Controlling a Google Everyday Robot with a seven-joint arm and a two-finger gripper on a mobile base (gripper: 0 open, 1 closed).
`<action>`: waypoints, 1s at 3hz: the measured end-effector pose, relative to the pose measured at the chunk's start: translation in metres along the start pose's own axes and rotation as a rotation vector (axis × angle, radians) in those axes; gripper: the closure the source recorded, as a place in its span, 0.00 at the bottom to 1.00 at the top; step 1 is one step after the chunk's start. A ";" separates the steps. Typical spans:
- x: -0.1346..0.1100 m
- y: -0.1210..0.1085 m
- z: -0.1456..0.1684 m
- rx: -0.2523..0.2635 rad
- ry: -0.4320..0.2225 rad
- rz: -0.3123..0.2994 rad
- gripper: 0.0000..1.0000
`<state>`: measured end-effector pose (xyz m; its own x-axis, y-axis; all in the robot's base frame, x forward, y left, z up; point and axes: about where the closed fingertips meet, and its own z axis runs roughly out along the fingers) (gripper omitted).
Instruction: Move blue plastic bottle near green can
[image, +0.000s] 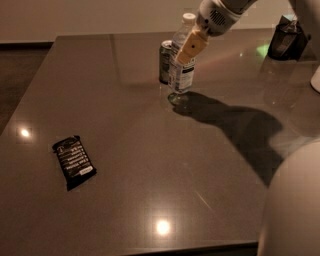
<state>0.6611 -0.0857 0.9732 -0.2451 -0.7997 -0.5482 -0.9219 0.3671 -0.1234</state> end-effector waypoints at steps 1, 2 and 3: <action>-0.002 -0.009 0.012 0.003 0.011 0.014 0.84; 0.001 -0.014 0.025 -0.010 0.015 0.032 0.61; 0.005 -0.017 0.036 -0.028 0.019 0.043 0.38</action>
Offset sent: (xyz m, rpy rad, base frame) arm 0.0279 0.0027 -0.0285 0.0037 0.0534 -0.0362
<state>0.6868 -0.0787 0.9429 -0.2897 -0.7927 -0.5363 -0.9184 0.3879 -0.0772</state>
